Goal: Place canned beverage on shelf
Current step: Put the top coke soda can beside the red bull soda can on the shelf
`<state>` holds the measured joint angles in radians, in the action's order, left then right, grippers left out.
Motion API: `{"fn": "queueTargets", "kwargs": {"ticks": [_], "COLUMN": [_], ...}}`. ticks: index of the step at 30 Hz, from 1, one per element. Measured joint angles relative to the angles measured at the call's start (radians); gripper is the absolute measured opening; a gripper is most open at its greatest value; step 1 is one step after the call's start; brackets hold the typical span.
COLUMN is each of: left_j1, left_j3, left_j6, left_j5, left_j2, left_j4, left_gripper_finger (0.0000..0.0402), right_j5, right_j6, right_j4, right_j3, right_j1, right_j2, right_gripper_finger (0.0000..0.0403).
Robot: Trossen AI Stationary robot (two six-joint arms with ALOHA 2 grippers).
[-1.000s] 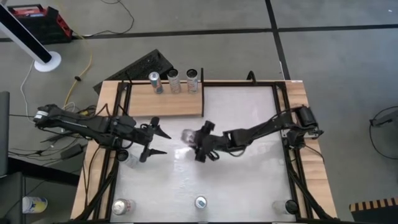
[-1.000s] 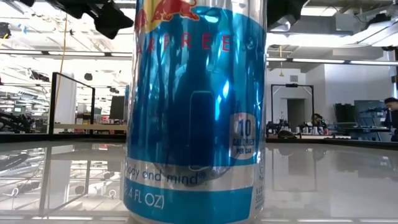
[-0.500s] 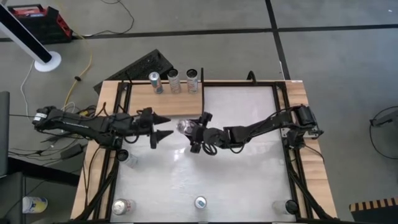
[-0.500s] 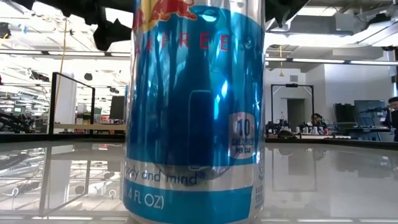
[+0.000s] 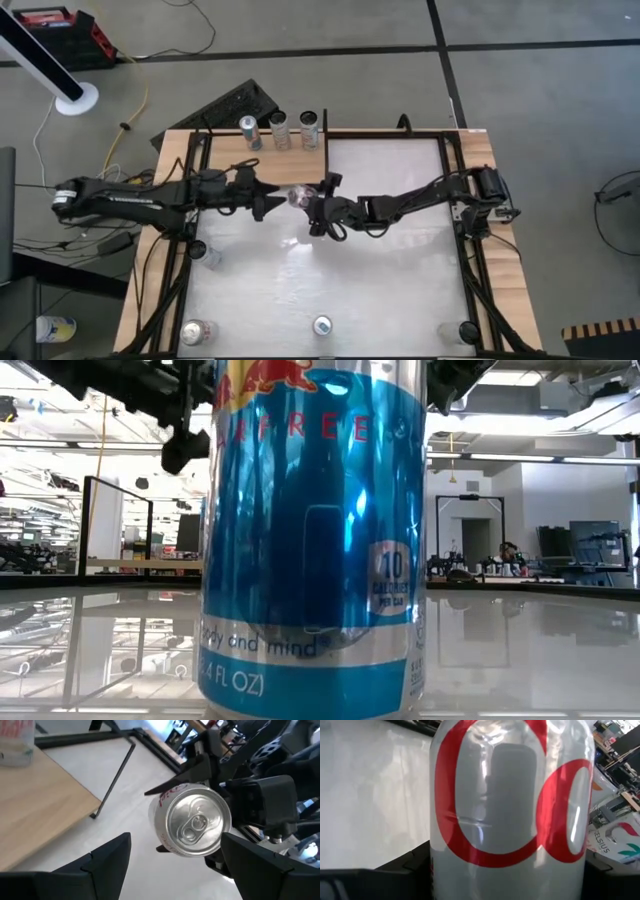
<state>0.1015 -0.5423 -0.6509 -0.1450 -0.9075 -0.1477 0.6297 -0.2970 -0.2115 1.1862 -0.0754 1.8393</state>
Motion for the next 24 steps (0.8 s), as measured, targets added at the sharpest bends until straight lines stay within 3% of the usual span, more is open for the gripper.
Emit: {"fn": "queueTargets", "kwargs": {"ticks": [10,24], "left_j1": [0.045,0.047], "left_j3": [0.000,0.000], "left_j6": [-0.005,-0.005], "left_j5": [0.141,0.128], "left_j2": [-0.145,-0.254], "left_j4": [-0.182,-0.282], "left_gripper_finger": [0.0293,0.0293], "right_j5": [-0.002,0.001], "right_j6": [0.008,0.036], "right_j4": [0.081,0.164], "right_j3": [0.000,0.002], "right_j1": [0.000,0.014], "right_j2": [-0.001,-0.003], "right_gripper_finger": [0.0318,0.0318]}}
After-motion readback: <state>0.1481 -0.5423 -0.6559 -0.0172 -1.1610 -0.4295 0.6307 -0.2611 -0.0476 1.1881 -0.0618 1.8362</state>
